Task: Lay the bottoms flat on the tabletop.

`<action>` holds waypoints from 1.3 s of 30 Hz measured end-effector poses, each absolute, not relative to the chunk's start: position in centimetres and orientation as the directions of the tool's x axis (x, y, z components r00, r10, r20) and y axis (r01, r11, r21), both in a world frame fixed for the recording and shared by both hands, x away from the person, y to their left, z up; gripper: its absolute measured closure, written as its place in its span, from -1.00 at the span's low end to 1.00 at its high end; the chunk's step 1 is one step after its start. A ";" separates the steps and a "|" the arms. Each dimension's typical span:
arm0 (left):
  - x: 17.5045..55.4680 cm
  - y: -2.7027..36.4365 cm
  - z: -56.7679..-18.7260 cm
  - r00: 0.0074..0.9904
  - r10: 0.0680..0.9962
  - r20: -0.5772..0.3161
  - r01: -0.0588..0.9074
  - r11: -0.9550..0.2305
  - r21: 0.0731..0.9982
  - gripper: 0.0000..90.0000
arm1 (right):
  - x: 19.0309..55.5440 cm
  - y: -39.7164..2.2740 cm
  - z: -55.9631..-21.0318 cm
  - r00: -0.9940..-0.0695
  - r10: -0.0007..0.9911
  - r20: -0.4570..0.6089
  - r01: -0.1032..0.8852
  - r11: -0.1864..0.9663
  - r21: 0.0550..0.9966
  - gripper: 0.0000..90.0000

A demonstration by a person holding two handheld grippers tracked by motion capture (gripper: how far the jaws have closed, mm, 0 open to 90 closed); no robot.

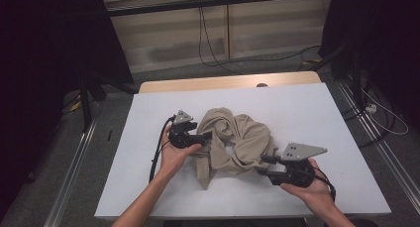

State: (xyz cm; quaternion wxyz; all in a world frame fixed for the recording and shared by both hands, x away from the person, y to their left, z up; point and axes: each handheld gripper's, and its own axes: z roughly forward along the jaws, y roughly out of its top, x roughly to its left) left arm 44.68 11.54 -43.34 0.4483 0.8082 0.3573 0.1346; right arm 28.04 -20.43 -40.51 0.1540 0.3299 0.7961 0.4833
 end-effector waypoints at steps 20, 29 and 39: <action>39.8 12.5 -43.9 0.808 0.557 -0.194 0.483 -0.436 0.759 0.95 | 38.4 -20.0 -44.0 -0.524 0.849 0.067 0.527 0.261 0.809 0.61; 35.8 12.1 -44.4 0.850 0.475 -0.229 0.473 -0.496 0.728 0.95 | 34.6 -17.6 -42.8 -0.673 0.737 0.066 0.433 0.321 0.842 0.91; 31.4 12.3 -44.0 0.880 0.401 -0.254 0.450 -0.531 0.719 0.95 | 29.2 -15.8 -43.6 -0.777 0.625 0.075 0.407 0.409 0.817 0.91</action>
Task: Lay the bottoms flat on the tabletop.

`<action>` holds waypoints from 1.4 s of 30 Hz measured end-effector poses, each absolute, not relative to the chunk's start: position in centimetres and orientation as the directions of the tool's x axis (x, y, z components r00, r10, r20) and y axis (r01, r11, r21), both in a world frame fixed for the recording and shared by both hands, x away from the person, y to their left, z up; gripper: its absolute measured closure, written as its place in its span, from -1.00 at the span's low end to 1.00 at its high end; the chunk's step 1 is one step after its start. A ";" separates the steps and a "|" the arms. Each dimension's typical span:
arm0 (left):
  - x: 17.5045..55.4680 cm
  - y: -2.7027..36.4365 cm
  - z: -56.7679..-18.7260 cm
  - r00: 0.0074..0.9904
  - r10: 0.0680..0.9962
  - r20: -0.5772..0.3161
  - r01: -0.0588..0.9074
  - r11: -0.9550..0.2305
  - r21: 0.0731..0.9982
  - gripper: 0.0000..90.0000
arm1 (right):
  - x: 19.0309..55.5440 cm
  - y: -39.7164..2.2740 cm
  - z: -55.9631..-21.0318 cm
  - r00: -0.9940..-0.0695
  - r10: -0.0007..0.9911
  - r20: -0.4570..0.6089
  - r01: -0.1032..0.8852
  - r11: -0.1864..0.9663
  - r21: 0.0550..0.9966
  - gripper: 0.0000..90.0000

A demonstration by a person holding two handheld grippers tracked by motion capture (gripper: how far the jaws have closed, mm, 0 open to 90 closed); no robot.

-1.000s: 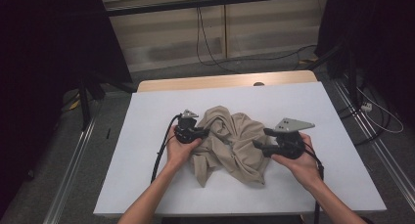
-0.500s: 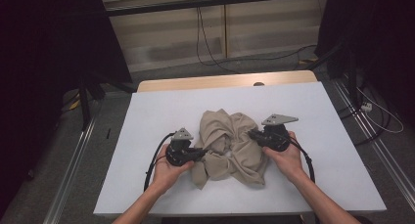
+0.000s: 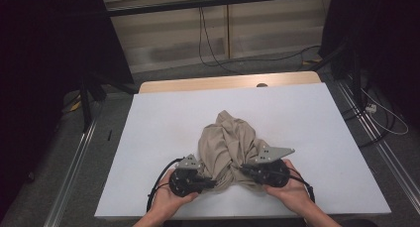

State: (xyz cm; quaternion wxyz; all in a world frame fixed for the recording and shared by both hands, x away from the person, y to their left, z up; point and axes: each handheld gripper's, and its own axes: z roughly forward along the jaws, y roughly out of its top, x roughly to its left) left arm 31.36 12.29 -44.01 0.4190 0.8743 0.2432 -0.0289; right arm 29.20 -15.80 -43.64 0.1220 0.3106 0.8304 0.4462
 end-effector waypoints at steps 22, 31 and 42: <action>41.9 10.3 -44.8 0.762 0.632 -0.142 0.503 -0.440 0.744 -0.46 | 31.3 -18.1 -41.6 -0.683 0.730 0.034 0.392 0.327 0.860 0.08; 40.3 8.9 -45.9 0.812 0.564 -0.152 0.480 -0.496 0.724 0.62 | 32.5 -16.9 -45.4 -0.658 0.752 -0.035 0.454 0.434 0.778 -0.12; 35.6 11.6 -45.0 0.836 0.501 -0.223 0.499 -0.527 0.687 0.76 | 32.2 -17.3 -46.1 -0.675 0.736 0.051 0.508 0.413 0.756 0.74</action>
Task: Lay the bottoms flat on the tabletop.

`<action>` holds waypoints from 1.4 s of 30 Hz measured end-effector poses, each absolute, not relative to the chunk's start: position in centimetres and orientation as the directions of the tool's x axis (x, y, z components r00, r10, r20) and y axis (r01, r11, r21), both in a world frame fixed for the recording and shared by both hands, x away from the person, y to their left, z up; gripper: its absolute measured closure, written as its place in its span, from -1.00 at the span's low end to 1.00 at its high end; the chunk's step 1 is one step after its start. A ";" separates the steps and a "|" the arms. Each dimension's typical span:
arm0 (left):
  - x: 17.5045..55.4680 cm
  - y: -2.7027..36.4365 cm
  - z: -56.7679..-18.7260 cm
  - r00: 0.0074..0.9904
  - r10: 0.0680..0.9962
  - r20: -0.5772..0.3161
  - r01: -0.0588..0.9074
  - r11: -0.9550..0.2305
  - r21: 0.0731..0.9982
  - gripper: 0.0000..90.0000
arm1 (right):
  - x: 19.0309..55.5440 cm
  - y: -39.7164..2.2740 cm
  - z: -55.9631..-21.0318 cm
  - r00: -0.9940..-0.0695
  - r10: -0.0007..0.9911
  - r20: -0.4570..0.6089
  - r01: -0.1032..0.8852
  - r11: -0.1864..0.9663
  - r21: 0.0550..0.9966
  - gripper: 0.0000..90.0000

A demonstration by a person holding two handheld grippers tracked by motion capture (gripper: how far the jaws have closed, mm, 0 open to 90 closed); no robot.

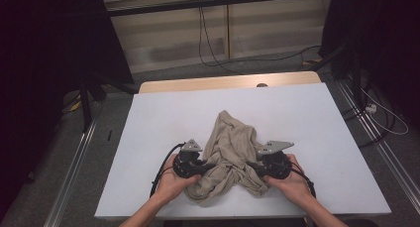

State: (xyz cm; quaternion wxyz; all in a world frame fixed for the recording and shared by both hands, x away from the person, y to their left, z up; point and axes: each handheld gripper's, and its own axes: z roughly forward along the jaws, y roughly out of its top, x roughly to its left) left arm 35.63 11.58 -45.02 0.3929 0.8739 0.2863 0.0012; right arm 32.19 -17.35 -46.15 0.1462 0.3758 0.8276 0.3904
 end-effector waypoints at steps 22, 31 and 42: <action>33.5 15.0 -42.0 0.816 0.526 -0.241 0.483 -0.391 0.784 -0.22 | 27.5 -19.3 -43.2 -0.712 0.697 0.091 0.461 0.366 0.808 0.07; 39.1 12.3 -43.0 0.762 0.629 -0.152 0.501 -0.425 0.754 -0.17 | 31.5 -18.4 -42.3 -0.659 0.752 0.016 0.417 0.347 0.840 0.44; 40.2 10.4 -45.7 0.731 0.671 -0.123 0.546 -0.467 0.695 0.97 | 31.6 -16.2 -46.2 -0.707 0.706 0.045 0.493 0.445 0.748 0.79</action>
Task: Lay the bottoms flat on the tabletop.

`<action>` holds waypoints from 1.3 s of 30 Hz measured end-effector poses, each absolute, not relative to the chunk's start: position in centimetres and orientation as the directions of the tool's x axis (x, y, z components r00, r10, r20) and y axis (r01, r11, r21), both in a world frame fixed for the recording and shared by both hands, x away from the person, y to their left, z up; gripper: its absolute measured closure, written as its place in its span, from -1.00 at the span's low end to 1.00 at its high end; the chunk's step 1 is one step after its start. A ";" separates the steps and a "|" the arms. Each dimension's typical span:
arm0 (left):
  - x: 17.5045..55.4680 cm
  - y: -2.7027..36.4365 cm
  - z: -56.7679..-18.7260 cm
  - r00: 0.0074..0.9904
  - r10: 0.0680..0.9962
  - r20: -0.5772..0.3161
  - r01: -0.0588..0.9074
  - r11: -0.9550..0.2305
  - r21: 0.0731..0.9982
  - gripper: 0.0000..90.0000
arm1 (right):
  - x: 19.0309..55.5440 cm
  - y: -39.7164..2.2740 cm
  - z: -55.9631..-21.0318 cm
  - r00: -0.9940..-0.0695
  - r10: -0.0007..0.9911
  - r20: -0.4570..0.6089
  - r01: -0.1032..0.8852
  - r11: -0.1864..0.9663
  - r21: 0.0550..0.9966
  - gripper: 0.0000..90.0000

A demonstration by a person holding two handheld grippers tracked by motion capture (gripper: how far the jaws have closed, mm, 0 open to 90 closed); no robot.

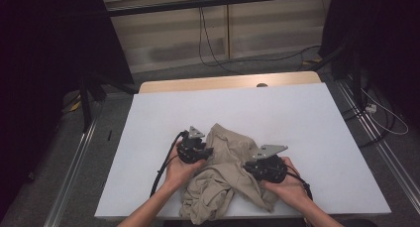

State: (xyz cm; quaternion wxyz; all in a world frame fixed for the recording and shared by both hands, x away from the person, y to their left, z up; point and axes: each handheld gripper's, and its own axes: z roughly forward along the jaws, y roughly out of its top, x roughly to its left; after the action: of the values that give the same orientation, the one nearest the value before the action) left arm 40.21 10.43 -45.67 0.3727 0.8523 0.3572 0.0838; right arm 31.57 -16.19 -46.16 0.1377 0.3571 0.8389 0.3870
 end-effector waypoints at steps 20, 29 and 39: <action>34.6 17.7 -44.6 0.715 0.666 -0.211 0.601 -0.432 0.673 0.99 | 31.3 -23.0 -43.0 -0.538 0.839 0.081 0.521 0.256 0.814 0.67; 35.3 17.1 -45.0 0.722 0.660 -0.207 0.597 -0.444 0.668 0.98 | 33.6 -22.7 -43.6 -0.514 0.851 0.107 0.541 0.224 0.810 0.53; 35.3 17.1 -45.1 0.722 0.658 -0.213 0.603 -0.449 0.659 0.98 | 34.0 -22.6 -45.8 -0.500 0.855 0.141 0.655 0.267 0.707 0.30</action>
State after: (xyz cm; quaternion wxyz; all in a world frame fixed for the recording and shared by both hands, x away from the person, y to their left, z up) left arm 35.27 17.12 -45.10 0.3714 0.8504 0.3708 0.0370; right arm 33.98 -22.57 -45.84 0.1358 0.4812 0.7842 0.3674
